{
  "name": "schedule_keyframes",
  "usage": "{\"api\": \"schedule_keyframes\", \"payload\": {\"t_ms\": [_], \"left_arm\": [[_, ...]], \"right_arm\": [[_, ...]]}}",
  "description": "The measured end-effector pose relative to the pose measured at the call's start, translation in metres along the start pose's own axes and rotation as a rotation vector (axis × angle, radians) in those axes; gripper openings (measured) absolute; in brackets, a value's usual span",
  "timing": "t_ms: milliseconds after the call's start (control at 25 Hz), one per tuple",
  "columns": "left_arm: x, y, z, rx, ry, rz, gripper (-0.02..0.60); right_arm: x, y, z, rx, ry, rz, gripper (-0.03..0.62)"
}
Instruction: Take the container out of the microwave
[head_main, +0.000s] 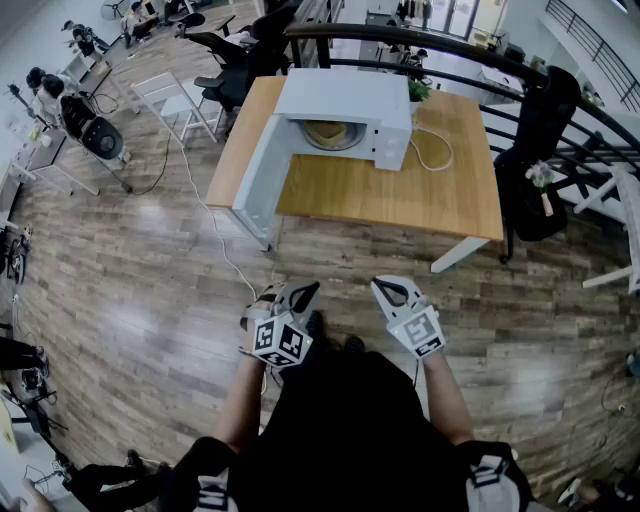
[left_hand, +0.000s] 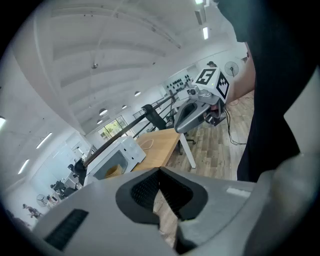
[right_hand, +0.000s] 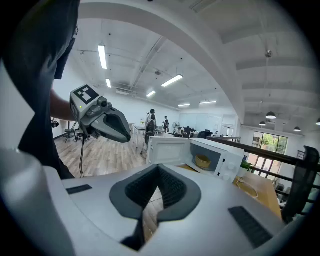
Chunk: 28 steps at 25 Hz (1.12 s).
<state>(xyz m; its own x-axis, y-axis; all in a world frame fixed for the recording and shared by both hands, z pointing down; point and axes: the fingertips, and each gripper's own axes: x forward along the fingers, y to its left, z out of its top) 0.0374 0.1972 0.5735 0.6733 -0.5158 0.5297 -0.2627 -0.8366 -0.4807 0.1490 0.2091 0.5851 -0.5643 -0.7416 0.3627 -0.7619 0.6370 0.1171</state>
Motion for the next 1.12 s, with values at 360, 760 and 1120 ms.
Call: {"api": "schedule_keyframes", "payload": {"t_ms": [360, 760, 1120], "left_arm": [[-0.005, 0.004, -0.005, -0.003, 0.002, 0.001, 0.002], [-0.006, 0.012, -0.012, -0.003, 0.003, -0.002, 0.002], [-0.003, 0.048, -0.035, 0.000, -0.022, -0.019, 0.002]], "right_arm": [[0.006, 0.002, 0.001, -0.009, -0.011, -0.003, -0.003], [0.015, 0.003, 0.004, 0.022, -0.019, 0.001, -0.003], [0.050, -0.002, 0.011, 0.040, 0.008, -0.034, -0.003]]}}
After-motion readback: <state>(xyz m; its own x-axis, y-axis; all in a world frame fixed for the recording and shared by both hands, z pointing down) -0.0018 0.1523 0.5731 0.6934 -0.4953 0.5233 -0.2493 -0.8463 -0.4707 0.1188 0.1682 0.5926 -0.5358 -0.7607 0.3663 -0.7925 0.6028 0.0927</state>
